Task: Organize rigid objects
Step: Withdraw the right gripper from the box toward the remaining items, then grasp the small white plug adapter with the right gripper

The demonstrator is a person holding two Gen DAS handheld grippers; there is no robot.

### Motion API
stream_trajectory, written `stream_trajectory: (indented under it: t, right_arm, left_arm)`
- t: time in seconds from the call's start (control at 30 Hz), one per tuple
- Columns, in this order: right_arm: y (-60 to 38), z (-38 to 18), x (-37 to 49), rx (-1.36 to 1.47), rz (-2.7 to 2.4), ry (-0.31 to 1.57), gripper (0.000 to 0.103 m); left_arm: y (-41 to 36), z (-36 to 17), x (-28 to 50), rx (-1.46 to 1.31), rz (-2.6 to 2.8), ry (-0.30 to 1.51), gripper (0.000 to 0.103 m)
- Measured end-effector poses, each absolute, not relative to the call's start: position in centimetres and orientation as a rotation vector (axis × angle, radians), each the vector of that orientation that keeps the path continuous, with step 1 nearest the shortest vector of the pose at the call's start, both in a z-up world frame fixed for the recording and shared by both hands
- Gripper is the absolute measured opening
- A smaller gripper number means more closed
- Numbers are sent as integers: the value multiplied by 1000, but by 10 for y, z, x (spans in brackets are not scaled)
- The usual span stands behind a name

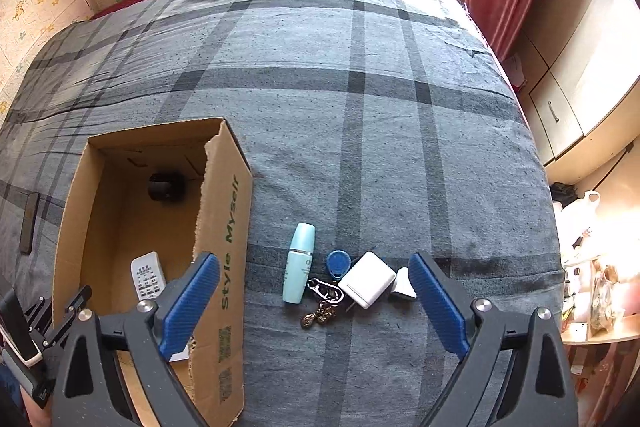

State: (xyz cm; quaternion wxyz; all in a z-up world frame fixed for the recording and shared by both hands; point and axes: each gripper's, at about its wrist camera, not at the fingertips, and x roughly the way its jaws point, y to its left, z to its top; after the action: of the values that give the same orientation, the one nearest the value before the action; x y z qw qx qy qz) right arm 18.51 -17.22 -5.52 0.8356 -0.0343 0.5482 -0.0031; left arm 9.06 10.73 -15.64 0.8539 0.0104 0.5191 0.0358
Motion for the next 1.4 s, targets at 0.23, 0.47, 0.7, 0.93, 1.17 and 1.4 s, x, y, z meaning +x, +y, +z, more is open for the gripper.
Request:
stream_trajectory:
  t: [0.23,0.47,0.7,0.93,1.17,1.4]
  right_arm:
    - [-208,-73,182,-19,-68,1192,97]
    - [-234,-101,183,21,-114,1228,97]
    - [-259,-136,188,57,-178,1268,97]
    - [-289,-161,190,143,-203,1306,95]
    - [-297,-165,191,163,-203,1311,72]
    - [-295,-172,196,143,-171,1332,54]
  left_arm:
    - [107,-156,90,22,75,1092,14]
    - [107,-156,90,26,75,1091,14]
    - [107,-156,90,23,75,1092,14]
    - [107,-156,90,28,79,1092,14]
    - [107,-156,90,29,80,1092,14]
    - [107,-155,90,31,81,1092,14]
